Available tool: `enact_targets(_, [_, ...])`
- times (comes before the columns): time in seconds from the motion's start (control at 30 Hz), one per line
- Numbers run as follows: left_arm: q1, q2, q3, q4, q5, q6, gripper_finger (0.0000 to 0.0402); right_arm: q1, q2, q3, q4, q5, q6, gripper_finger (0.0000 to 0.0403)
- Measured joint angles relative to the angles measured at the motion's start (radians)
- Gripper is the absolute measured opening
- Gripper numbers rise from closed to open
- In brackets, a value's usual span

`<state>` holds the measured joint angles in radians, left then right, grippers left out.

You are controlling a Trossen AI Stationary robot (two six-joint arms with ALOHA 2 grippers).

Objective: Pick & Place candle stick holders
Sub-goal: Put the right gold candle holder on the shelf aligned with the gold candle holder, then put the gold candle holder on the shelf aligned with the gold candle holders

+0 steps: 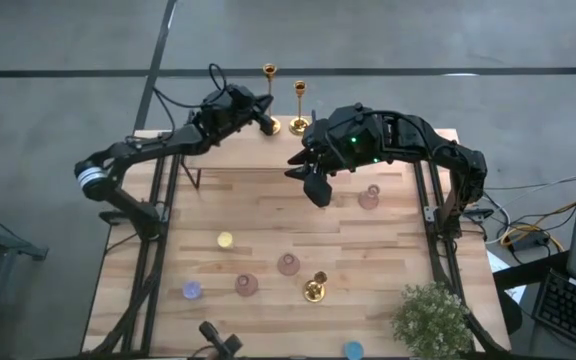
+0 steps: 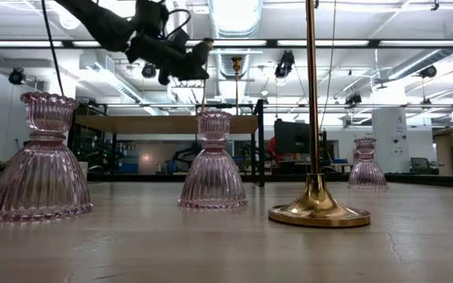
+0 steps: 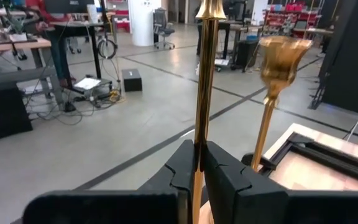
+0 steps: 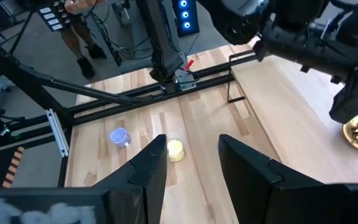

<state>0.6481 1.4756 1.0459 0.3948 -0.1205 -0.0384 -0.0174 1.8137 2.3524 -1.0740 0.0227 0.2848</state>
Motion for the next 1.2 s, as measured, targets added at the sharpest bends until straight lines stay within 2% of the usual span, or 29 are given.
enact_targets(0.47, [0.001,0.021,-0.002,0.016,-0.011,0.014,0.0037,0.000,0.000,0.000,0.000,0.003,-0.005,0.0133])
enact_targets(0.7, [0.001,0.021,-0.003,-0.019,-0.011,-0.042,0.0046,0.000,0.000,0.000,0.001,0.003,-0.008,0.0136])
enact_targets(1.0, [0.001,0.009,-0.004,-0.090,-0.011,-0.046,0.0103,0.000,0.000,0.000,-0.002,0.004,-0.009,0.0123])
enact_targets(1.2, [0.001,-0.067,-0.004,-0.239,-0.008,-0.071,0.0152,0.003,-0.008,0.000,-0.128,0.003,-0.008,0.0126])
